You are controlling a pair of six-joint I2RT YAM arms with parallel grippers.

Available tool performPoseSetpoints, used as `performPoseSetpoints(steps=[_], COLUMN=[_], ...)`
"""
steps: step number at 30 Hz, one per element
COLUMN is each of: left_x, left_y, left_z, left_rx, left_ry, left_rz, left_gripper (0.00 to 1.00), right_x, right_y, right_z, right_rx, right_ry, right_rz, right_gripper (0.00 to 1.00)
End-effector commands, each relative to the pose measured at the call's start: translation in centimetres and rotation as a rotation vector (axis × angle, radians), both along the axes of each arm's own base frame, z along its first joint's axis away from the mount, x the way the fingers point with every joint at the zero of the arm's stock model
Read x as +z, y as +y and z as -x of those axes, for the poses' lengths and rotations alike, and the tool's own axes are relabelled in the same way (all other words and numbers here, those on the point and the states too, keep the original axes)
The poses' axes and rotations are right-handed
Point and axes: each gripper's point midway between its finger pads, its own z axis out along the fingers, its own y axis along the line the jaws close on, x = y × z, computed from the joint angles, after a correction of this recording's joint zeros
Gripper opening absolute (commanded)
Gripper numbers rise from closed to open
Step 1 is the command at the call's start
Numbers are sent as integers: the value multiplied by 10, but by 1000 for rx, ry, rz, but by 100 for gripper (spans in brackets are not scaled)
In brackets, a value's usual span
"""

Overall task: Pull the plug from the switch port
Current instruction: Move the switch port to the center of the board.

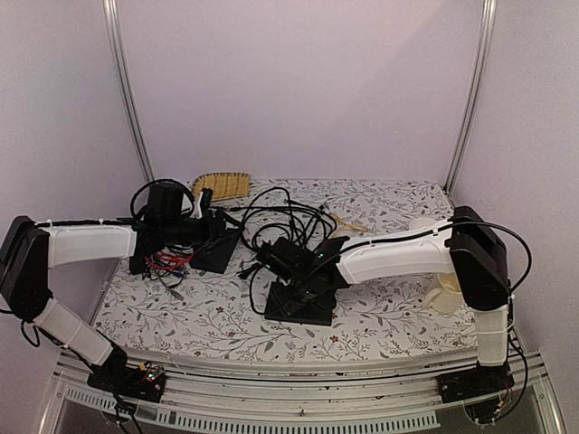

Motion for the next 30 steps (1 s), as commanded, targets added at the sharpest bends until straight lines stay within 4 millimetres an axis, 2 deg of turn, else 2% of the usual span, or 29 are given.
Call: performPoseSetpoints(steps=[1, 6, 8, 10, 15, 22, 25, 30], left_x=[10, 9, 7, 6, 3, 17, 19, 21], left_y=[-11, -30, -34, -37, -31, -19, -13, -3], left_z=[8, 24, 30, 35, 45, 46, 44, 40], left_rx=[-58, -128, -143, -152, -147, -95, -71, -35], left_ry=[-18, -9, -4, 0, 8, -28, -35, -37], left_rz=[52, 55, 42, 29, 3, -22, -30, -39], left_gripper=[62, 62, 62, 62, 62, 62, 62, 62], right_x=[-25, -26, -22, -11, 21, 36, 36, 24], right_y=[-52, -73, -76, -71, -40, 18, 38, 63], right_z=[20, 27, 27, 27, 22, 25, 23, 25], right_rx=[0, -4, -8, -12, 15, 166, 206, 274], right_ry=[47, 45, 41, 32, -13, -56, -58, -28], right_rz=[180, 211, 207, 158, 41, -42, -66, -74], right_gripper=[62, 62, 62, 62, 63, 62, 61, 59])
